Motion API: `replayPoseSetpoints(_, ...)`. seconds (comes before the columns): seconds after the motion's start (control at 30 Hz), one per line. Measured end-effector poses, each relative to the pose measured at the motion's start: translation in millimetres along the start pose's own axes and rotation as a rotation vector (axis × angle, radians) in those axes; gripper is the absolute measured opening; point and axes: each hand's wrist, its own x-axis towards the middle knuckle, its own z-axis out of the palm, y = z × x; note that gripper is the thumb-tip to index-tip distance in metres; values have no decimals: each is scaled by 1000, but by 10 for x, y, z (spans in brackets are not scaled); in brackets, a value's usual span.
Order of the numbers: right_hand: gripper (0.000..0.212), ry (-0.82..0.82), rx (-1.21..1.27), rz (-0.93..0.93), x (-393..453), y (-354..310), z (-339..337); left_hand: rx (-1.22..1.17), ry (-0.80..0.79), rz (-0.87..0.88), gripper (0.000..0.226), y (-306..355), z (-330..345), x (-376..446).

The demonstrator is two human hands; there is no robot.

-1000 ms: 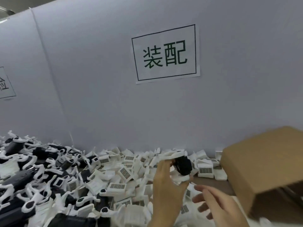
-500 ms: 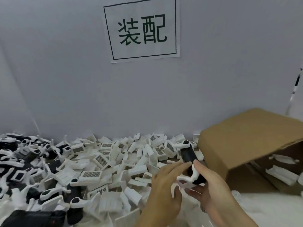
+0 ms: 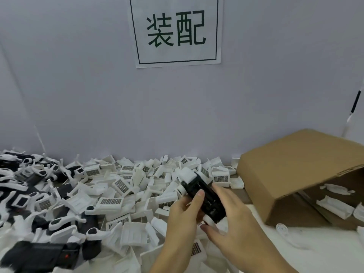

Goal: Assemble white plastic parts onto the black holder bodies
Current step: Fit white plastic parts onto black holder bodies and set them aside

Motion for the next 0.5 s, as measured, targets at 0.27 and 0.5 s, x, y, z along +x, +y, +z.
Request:
replayPoseSetpoints(0.27, 87, 62, -56, 165, 4, 57, 36, -79, -24, 34, 18, -19, -3, 13)
replayPoseSetpoints(0.5, 59, 106, -94, 185, -14, 12, 40, -41, -34, 57, 21, -38, -11, -9)
